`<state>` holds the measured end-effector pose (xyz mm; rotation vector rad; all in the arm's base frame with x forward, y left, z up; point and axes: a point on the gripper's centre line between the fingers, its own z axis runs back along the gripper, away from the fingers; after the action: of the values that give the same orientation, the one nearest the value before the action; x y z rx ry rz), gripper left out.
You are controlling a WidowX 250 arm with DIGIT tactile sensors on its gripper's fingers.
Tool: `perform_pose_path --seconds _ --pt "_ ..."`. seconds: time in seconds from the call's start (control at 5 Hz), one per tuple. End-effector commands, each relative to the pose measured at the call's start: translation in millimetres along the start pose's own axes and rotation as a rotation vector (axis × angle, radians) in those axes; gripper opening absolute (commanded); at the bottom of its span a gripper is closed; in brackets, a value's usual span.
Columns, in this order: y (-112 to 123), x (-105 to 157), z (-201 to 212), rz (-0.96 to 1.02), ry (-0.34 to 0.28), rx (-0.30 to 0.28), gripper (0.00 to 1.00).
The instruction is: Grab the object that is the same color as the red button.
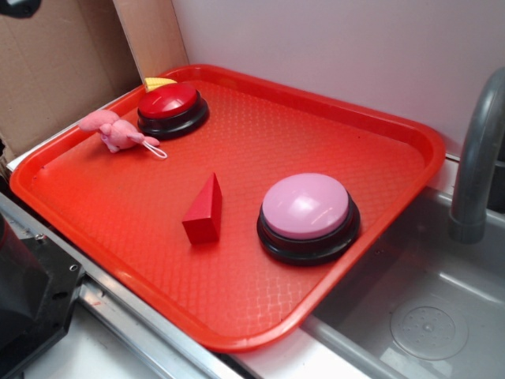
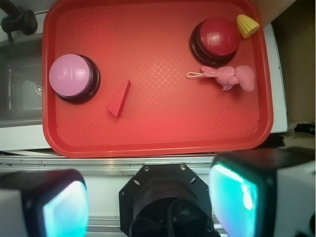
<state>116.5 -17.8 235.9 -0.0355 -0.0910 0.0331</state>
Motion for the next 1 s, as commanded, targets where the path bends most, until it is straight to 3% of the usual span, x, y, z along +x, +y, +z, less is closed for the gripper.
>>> perform_pose_path --seconds 0.0,0.2,0.4,0.6,0.8 --pt "0 0 0 0.0 0.0 0.0 1.0" --pt "-8 11 -10 0.06 0.013 -0.025 1.0" --pt "-21 23 -31 0.144 0.034 -0.014 1.0" --pt "-30 33 -61 0.321 0.011 -0.049 1.0" --pt "-35 44 -100 0.485 -0.035 -0.046 1.0"
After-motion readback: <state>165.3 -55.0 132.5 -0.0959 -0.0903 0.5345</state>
